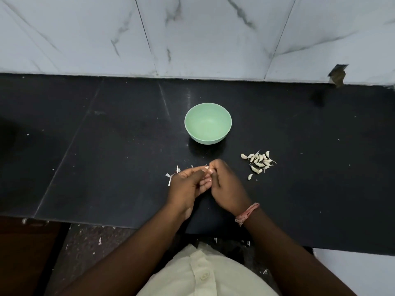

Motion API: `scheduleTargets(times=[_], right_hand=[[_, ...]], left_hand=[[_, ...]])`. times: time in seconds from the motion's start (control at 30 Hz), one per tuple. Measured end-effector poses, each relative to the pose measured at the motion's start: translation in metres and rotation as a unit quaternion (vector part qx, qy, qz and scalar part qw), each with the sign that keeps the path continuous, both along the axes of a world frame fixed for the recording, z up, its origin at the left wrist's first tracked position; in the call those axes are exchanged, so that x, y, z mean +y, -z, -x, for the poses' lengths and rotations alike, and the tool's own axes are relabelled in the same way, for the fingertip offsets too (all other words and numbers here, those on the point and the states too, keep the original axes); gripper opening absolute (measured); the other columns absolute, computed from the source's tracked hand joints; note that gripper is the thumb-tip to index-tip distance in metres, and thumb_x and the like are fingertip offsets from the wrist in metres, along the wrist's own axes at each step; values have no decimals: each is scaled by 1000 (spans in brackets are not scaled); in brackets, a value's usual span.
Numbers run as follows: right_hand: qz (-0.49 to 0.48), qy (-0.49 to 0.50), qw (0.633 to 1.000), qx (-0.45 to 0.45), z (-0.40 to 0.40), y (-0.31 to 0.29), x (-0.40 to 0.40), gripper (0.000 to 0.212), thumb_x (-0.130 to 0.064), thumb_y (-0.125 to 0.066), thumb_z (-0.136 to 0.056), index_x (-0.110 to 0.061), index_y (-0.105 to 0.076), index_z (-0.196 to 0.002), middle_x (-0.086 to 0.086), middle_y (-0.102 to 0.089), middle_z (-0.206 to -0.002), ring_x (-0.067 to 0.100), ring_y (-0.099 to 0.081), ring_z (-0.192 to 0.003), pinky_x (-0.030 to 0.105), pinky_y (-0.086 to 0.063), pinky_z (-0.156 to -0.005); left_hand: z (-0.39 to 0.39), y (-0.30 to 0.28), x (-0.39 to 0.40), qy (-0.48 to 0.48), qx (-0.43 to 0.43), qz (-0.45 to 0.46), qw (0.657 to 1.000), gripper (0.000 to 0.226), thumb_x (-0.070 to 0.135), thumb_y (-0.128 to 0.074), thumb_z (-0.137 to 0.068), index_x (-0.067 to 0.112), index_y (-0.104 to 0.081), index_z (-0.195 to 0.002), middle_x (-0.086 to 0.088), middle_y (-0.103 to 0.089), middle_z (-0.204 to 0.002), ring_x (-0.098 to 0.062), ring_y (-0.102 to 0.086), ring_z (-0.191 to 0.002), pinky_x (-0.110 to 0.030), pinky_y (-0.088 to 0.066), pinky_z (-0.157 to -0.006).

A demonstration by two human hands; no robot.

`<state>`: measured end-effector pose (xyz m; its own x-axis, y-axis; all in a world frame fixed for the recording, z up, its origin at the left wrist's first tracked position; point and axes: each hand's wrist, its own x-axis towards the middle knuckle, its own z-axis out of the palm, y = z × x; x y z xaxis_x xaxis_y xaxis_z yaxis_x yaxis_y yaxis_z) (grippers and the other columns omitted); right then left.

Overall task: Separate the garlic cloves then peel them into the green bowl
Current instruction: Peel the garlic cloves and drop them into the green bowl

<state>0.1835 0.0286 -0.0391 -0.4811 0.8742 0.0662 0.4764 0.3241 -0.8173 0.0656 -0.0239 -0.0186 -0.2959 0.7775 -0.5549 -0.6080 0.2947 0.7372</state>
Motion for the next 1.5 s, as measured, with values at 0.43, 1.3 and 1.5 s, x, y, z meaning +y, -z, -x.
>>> scheduleTargets(times=[0.43, 1.3, 1.5], right_hand=[[153, 101, 974, 131, -1, 5, -5, 28, 5, -56, -96, -15, -76, -100, -2, -78, -90, 10, -76, -81, 40, -63, -84], [373, 111, 885, 256, 14, -25, -6, 16, 6, -63, -93, 1, -73, -83, 14, -64, -67, 17, -53, -56, 28, -44, -51], [387, 110, 879, 256, 21, -26, -6, 19, 4, -57, -98, 2, -70, -84, 9, -61, -64, 18, -50, -55, 29, -43, -50]], left_hand=[[15, -9, -5, -48, -120, 62, 990, 13, 5, -61, -98, 9, -71, -105, -4, -73, -78, -9, -68, -64, -19, -58, -61], [40, -2, -17, 78, 126, -98, 984, 13, 3, -70, -91, 3, -77, -102, -16, -76, -93, -14, -71, -79, -23, -56, -71], [42, -3, -18, 64, 27, -92, 993, 17, 6, -69, -87, 1, -76, -102, -15, -75, -91, -15, -69, -81, -23, -58, -74]])
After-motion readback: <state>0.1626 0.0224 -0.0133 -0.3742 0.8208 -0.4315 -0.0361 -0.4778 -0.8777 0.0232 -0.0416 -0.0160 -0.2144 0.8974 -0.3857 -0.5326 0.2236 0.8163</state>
